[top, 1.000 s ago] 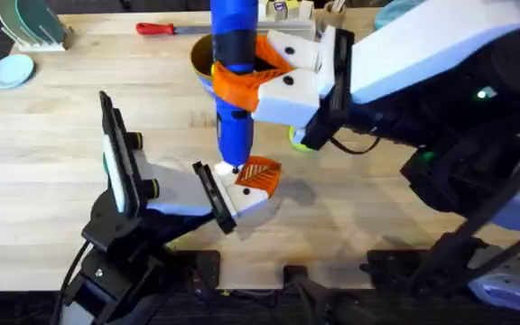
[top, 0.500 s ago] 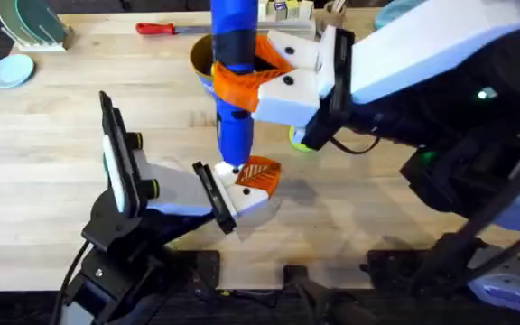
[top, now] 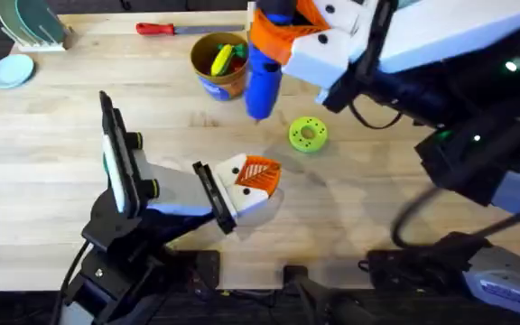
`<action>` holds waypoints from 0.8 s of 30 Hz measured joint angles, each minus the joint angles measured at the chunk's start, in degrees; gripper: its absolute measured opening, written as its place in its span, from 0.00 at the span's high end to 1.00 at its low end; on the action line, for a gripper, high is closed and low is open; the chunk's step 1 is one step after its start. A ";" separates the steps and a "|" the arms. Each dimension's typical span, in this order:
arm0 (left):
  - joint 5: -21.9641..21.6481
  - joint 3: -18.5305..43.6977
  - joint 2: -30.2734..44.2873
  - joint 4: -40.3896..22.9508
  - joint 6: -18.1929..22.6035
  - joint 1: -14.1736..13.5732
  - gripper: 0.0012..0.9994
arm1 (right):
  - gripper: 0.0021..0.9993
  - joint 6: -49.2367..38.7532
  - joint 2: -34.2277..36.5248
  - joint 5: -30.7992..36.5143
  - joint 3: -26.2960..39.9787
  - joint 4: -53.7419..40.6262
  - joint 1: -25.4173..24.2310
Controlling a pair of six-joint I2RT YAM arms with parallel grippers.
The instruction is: Pick up the gripper from the table and insert it into the empty holder that is missing its gripper. Then pick up a screw, insert it into the mounting hole, and use the screwdriver to tighten it. Finally, clean up the table by picking up the vegetable and placing it into the bucket.
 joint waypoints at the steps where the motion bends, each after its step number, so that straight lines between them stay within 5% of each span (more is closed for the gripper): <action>1: 0.00 0.00 0.00 0.00 0.00 0.00 1.00 | 0.98 -3.00 0.01 0.95 0.00 -4.29 -1.76; 7: 0.00 0.00 0.00 0.00 0.00 0.00 1.00 | 0.98 -23.84 0.08 15.96 -0.02 -23.28 -9.58; 16: -0.02 0.00 0.00 0.00 0.00 0.00 1.00 | 0.98 -63.46 2.64 45.74 -0.02 -40.00 -13.62; 24: -0.02 0.00 0.00 0.00 -0.01 0.00 1.00 | 0.98 -77.06 13.35 53.82 -0.02 -42.46 -17.97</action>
